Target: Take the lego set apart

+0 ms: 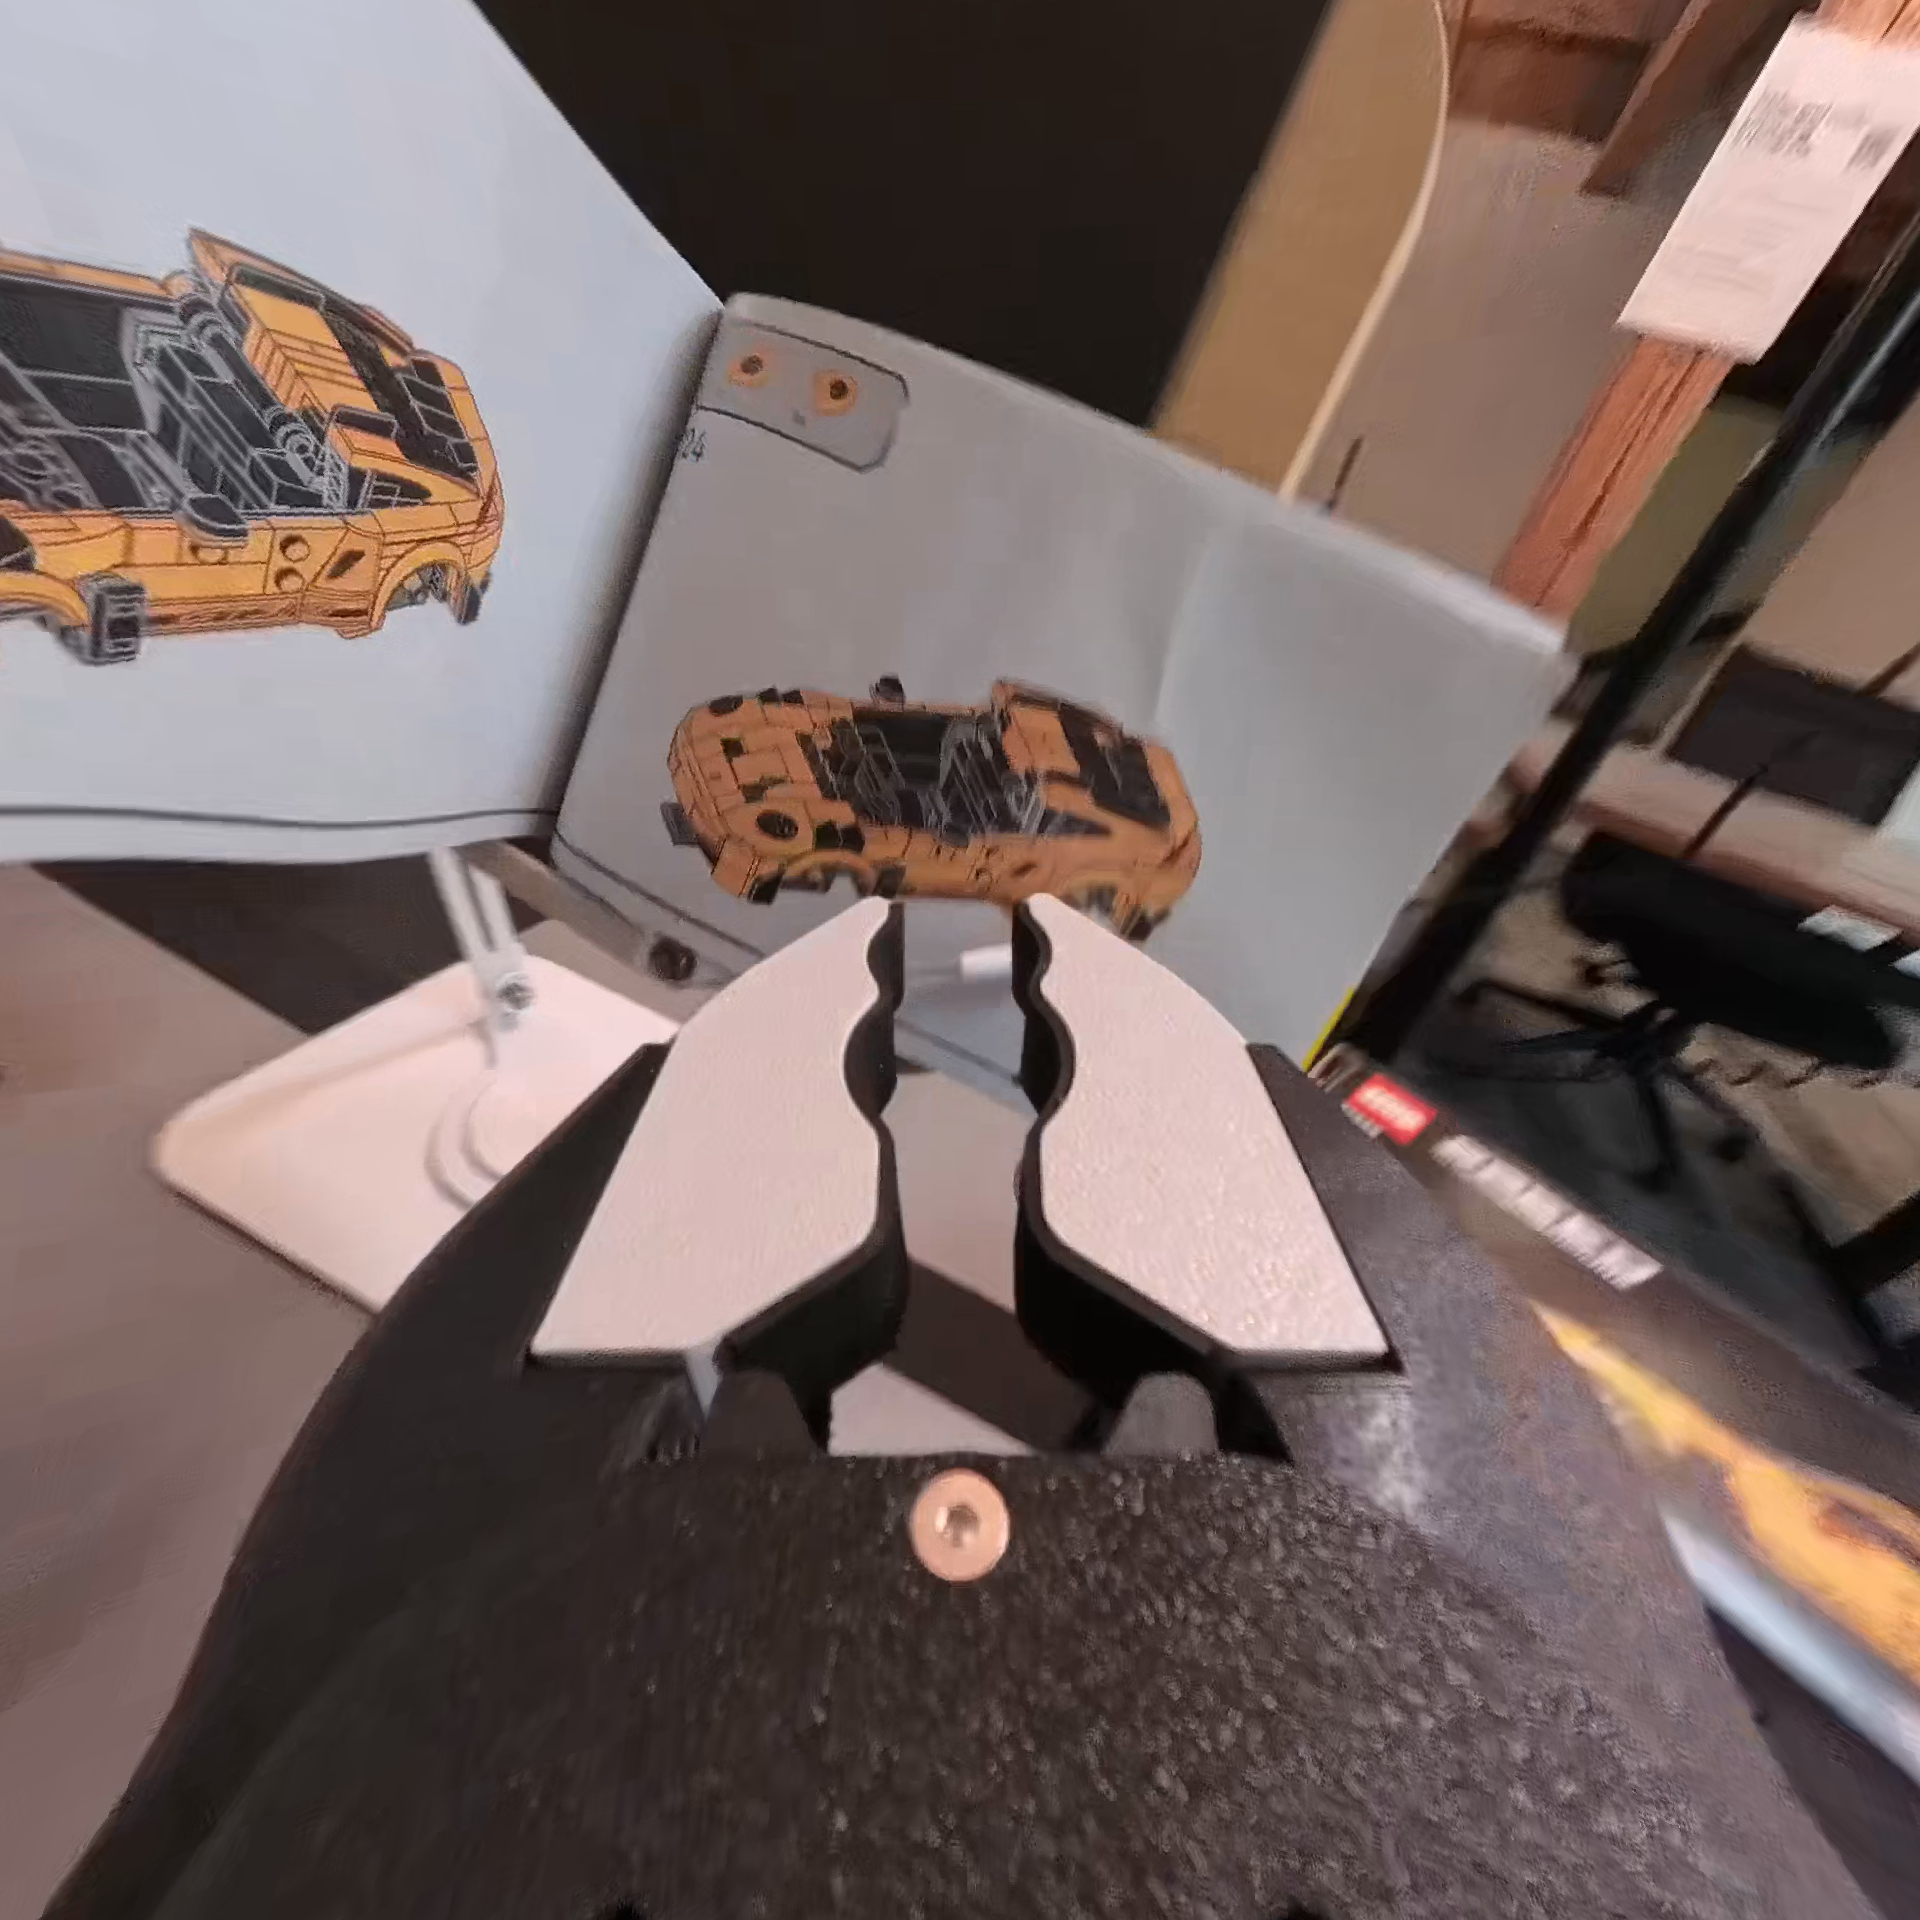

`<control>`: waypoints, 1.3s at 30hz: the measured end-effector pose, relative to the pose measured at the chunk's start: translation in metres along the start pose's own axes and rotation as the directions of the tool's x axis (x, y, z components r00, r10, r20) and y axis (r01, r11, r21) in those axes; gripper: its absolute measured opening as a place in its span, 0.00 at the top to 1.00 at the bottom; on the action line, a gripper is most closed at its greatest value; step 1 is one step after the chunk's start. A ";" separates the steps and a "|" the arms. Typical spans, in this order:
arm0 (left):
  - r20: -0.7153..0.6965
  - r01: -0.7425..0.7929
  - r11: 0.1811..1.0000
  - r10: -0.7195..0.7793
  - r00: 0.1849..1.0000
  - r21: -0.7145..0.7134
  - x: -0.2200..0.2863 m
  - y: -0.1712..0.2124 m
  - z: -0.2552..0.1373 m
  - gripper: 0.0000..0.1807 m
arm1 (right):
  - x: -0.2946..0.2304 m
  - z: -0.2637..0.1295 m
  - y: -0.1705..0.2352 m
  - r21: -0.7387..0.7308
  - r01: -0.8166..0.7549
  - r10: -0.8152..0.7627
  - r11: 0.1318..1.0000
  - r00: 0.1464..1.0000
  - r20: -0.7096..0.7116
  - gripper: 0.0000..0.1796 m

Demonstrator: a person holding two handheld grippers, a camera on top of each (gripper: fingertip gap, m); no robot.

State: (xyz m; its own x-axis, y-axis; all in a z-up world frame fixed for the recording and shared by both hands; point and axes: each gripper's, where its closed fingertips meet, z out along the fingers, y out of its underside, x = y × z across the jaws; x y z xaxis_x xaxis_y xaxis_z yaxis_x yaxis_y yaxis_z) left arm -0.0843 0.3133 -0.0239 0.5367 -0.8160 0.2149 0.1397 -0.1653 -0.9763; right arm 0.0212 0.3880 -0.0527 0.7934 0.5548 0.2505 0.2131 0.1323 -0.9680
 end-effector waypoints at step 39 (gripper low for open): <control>0.257 -0.289 0.895 0.384 0.887 -0.340 -0.021 0.021 0.134 0.91 | -0.030 -0.007 0.033 0.269 -0.772 0.753 0.576 0.629 0.192 0.99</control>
State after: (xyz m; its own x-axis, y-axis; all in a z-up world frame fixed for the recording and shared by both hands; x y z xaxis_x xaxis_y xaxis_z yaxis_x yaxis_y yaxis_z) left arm 0.0186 0.4007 -0.0460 0.7434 -0.6448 -0.1774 -0.3126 -0.1006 -0.9445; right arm 0.0089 0.3697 -0.0922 0.5505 0.6062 -0.5740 -0.6427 -0.1311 -0.7548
